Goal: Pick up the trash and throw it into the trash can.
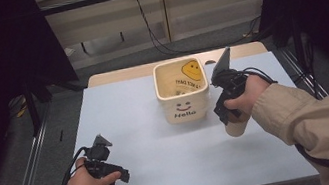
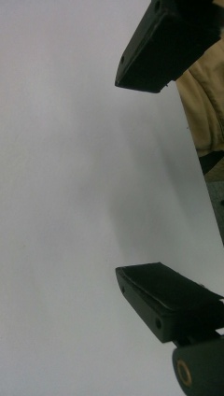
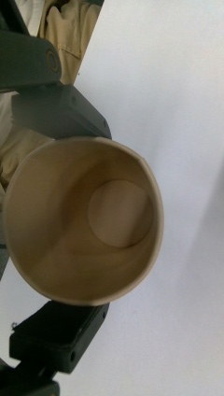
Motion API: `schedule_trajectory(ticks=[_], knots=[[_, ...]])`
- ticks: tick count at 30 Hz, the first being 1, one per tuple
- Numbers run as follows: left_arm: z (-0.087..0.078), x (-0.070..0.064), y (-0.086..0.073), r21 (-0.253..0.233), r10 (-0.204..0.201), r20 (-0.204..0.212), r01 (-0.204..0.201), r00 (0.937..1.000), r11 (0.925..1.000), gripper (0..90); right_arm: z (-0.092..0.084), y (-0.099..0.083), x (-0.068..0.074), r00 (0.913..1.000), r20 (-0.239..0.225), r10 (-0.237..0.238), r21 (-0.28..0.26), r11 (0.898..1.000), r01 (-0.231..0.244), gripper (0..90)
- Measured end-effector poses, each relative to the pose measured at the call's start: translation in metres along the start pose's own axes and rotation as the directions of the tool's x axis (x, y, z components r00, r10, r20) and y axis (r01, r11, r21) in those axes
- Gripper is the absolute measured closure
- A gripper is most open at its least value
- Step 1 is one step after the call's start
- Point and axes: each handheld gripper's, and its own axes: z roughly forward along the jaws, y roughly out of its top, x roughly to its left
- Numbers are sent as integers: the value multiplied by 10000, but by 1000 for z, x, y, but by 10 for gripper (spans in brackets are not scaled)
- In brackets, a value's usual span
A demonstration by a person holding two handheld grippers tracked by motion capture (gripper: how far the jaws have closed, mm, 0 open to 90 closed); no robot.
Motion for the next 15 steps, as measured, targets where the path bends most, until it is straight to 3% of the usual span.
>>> schedule_trajectory(ticks=[9, 15], knots=[[0, -1, -1, -9, -165, 66, 165, 9998, 9999, 82, -19, 12, -4, 10000, 46, -76, 9, 10000, 76, 202], [0, 1, -1, 79, -40, 45, 40, 10000, 10000, 82, -24, 19, -5, 9999, 115, -71, -22, 10000, 71, 202]])
